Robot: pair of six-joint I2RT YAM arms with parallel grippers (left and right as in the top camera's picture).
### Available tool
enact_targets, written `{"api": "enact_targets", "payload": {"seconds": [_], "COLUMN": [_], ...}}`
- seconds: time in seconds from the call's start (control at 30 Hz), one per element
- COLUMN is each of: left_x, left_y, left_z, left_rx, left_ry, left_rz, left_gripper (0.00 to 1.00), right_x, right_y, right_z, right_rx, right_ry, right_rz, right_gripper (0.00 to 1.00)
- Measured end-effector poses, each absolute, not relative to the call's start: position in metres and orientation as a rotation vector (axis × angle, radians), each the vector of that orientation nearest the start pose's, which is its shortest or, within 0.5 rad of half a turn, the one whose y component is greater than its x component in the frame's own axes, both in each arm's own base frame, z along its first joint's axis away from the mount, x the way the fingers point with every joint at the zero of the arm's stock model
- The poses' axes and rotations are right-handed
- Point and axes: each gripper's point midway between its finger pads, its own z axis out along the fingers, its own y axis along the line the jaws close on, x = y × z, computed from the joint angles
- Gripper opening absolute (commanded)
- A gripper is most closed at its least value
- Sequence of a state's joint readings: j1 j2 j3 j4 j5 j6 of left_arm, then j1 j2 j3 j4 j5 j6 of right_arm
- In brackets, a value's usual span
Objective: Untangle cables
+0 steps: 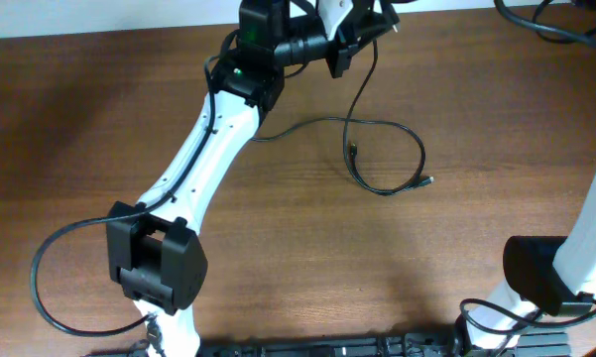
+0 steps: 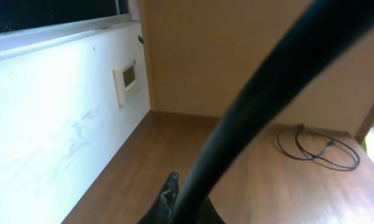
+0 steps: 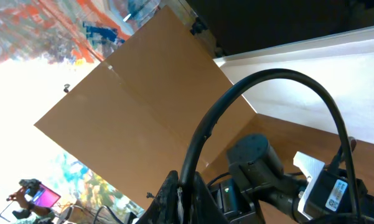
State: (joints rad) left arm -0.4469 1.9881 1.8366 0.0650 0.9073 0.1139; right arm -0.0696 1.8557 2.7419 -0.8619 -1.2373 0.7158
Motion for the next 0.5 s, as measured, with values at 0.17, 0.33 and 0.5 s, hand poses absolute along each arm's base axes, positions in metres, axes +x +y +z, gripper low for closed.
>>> {"api": "enact_targets", "payload": {"seconds": [0.17,0.33,0.5], "left_x": [0.459,0.479,0.461], "left_y": [-0.325,-0.273,-0.276], "left_z": [0.361,0.372,0.392], "left_rx": [1.064,0.946,0.939], "left_ry": [1.37,1.431,1.43], "left_rz": [-1.064,-1.158,-1.235], "left_gripper": [0.0,0.0,0.0], "right_x": [0.359,0.385,0.38], "right_y": [0.117,0.077,0.066], "right_z": [0.594,0.544,0.48], "right_rx": [-0.297,-0.003,0.015], "right_ry": [1.728,1.897,2.12], "right_rz": [1.355,1.171,0.998], "right_gripper": [0.13,0.82,0.92]}}
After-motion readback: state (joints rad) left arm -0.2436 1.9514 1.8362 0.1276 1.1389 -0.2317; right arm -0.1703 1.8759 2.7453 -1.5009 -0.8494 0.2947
